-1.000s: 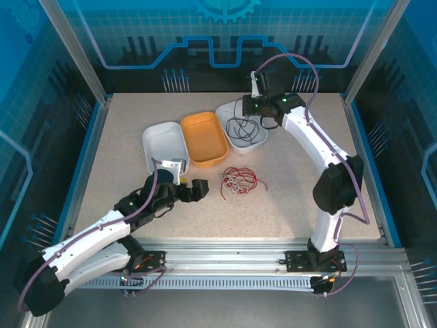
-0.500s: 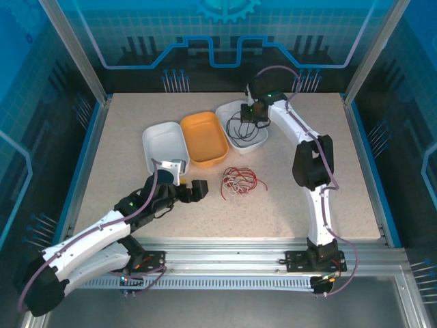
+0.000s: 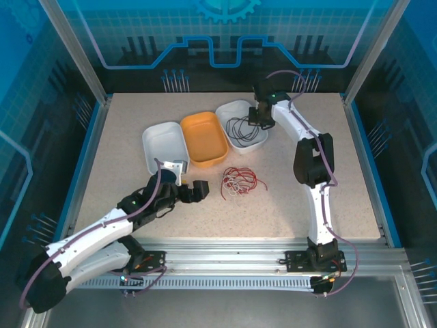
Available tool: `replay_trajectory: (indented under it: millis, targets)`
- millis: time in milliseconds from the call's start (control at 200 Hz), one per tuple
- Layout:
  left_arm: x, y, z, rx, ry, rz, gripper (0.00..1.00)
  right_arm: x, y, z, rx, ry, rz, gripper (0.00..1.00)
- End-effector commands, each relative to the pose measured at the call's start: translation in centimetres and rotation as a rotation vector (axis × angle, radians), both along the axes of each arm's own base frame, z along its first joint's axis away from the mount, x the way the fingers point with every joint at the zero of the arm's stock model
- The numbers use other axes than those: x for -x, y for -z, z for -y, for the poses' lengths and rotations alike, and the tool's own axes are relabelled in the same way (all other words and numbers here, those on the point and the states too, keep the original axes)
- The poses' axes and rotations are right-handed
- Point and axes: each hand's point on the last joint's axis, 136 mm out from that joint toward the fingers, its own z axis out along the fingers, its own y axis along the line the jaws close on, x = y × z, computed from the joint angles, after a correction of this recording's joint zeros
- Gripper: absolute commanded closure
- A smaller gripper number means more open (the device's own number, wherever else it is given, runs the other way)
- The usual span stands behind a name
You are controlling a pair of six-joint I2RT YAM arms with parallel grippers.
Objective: Untangle the cables
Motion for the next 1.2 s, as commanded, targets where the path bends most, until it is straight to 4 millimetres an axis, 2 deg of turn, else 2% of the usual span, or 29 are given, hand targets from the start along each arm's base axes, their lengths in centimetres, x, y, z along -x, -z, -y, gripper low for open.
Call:
replay_trajectory:
  millis: [0,130,175,195,300,455,545,690,830,860,870,895,1196]
  targets:
    - [0.0,0.3,0.0,0.007,-0.001,-0.007,0.01,-0.1,0.3,1.2,0.014,0.062,-0.007,0.99]
    - [-0.2,0.3,0.1,0.010,-0.003,0.001,0.01,-0.8,0.5,1.0,0.000,0.088,0.008,0.98]
    - [-0.3,0.3,0.1,0.008,-0.003,0.001,0.01,-1.1,0.0,0.9,-0.004,0.095,0.023,0.98]
    - [-0.3,0.4,0.1,0.007,-0.002,0.000,0.01,-1.2,1.2,0.8,0.001,0.094,0.005,0.97]
    - [-0.4,0.5,0.2,0.000,0.003,-0.005,0.01,-1.8,1.5,0.2,0.004,0.088,0.012,0.94]
    - [-0.6,0.7,0.4,-0.009,0.008,-0.010,0.01,-2.3,1.8,-0.5,0.021,0.074,0.014,0.77]
    - [-0.7,0.8,0.5,-0.007,0.008,-0.010,0.01,-2.3,1.7,-0.5,0.027,0.068,0.017,0.72]
    - [-0.9,0.8,0.6,-0.005,0.007,-0.007,0.01,-2.1,0.3,-0.5,0.037,0.049,0.036,0.66]
    - [-1.0,0.7,0.7,-0.003,0.012,-0.007,0.01,-1.7,-1.7,-0.3,0.051,0.042,0.074,0.61]
    - [-1.0,0.8,0.7,-0.003,0.013,-0.008,0.01,-1.5,-1.5,-0.2,0.056,0.041,0.071,0.59]
    - [-1.0,0.8,0.7,-0.003,0.013,-0.008,0.01,-1.5,-2.6,-0.2,0.049,0.041,0.090,0.58]
    - [-1.0,0.7,0.8,0.000,0.013,-0.009,0.01,-1.3,-3.3,-0.1,0.048,0.041,0.101,0.57]
    - [-0.8,0.6,0.9,0.018,0.017,-0.015,0.01,0.4,-7.4,0.0,0.046,0.023,0.197,0.52]
